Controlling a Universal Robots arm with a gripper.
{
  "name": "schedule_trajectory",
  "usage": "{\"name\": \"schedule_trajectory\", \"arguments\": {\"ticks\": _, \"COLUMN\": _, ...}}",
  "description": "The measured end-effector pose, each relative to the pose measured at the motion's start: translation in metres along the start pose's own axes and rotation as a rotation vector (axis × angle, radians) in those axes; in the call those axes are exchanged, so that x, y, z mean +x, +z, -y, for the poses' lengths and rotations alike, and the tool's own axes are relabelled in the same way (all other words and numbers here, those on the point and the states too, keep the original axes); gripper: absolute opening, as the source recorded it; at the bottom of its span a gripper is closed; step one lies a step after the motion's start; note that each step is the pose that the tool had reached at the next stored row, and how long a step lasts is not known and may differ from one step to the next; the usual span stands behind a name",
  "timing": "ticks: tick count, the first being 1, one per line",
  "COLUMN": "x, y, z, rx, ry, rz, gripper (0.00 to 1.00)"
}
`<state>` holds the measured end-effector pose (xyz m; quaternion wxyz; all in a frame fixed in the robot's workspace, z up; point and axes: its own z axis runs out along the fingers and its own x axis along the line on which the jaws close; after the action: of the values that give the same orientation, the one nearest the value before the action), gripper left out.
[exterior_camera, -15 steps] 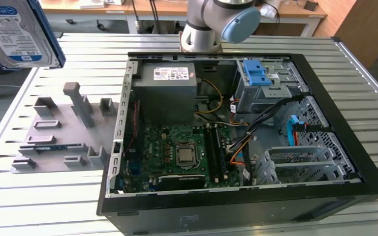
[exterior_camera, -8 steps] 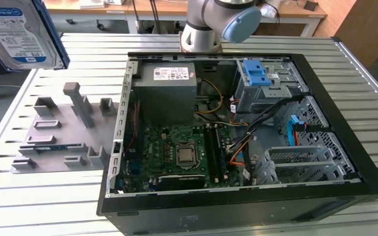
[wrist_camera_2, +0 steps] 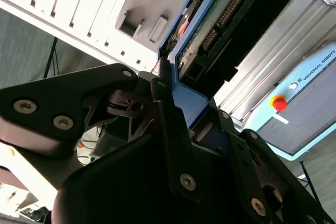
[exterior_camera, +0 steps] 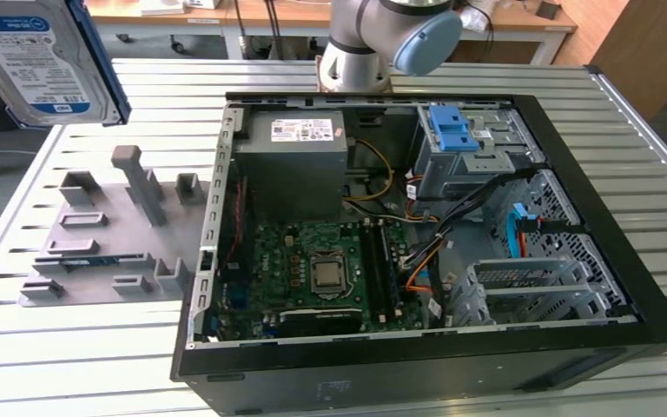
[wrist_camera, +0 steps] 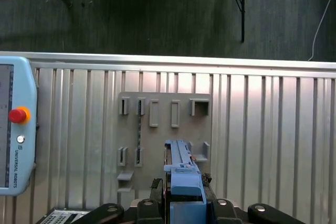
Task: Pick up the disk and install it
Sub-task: 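Pick up the disk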
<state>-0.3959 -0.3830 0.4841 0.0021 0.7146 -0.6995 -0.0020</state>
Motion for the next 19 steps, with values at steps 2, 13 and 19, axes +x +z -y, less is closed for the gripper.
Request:
{"name": "schedule_trajectory", "arguments": {"ticks": 2, "x": 0.0010, "y": 0.0000, "z": 0.0022, "rx": 0.0000, "ry": 0.000, "rz": -0.0004, "gripper": 0.36}}
{"name": "schedule_trajectory", "arguments": {"ticks": 13, "x": 0.0052, "y": 0.0000, "z": 0.0133, "rx": 0.0000, "ry": 0.001, "rz": -0.0027, "gripper": 0.36}}
{"name": "schedule_trajectory", "arguments": {"ticks": 19, "x": 0.0079, "y": -0.0001, "z": 0.0219, "rx": 0.0000, "ry": 0.002, "rz": -0.0036, "gripper": 0.36}}
